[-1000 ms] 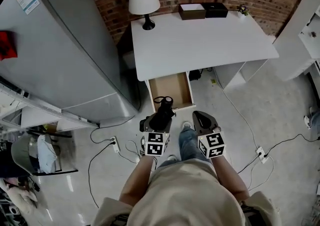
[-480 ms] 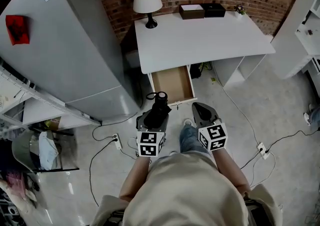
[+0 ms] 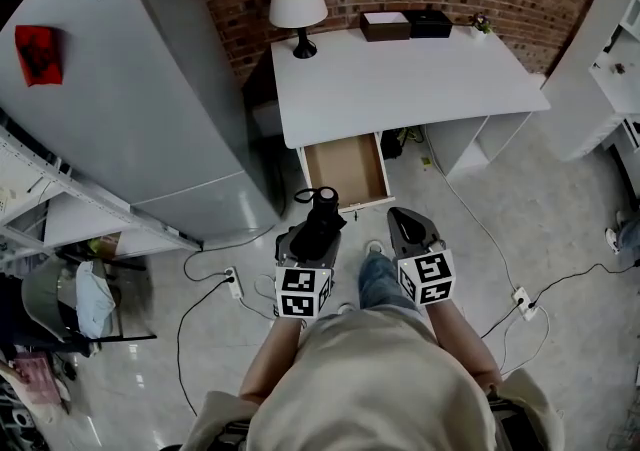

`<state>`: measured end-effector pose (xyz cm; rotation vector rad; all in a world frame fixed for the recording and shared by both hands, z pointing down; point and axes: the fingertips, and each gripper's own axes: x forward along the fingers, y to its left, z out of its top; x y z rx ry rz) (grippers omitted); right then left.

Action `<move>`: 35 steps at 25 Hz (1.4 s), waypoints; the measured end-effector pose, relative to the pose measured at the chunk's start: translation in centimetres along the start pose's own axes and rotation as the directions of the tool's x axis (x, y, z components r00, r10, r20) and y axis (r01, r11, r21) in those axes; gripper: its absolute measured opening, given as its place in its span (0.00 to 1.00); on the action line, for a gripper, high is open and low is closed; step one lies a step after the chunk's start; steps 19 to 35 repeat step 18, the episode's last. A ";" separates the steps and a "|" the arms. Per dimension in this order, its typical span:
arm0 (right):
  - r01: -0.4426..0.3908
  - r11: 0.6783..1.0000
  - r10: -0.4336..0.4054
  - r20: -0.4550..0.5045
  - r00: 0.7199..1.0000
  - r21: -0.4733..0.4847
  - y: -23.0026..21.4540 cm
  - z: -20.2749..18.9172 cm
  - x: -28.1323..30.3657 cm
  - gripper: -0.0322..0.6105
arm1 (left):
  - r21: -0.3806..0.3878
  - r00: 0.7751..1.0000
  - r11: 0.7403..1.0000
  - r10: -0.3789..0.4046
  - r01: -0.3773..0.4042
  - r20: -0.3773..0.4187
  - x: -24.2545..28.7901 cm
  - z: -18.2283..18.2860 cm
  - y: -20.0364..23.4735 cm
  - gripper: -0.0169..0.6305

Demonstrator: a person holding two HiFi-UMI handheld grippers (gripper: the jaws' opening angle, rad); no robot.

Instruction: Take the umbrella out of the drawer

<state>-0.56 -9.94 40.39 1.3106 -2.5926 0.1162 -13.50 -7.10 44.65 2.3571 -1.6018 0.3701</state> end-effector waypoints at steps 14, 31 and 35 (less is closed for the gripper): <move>-0.023 1.000 0.023 0.032 0.999 0.011 0.0 1.3 0.7 0.05 | -0.008 1.000 1.000 0.015 -0.015 0.025 0.0 1.3 0.8 0.42; -0.033 0.999 0.033 0.030 0.999 0.013 0.1 1.2 0.8 0.05 | -0.006 0.999 1.000 0.019 -0.018 0.026 0.0 1.4 0.9 0.42; -0.033 0.999 0.033 0.030 0.999 0.013 0.1 1.2 0.8 0.05 | -0.006 0.999 1.000 0.019 -0.018 0.026 0.0 1.4 0.9 0.42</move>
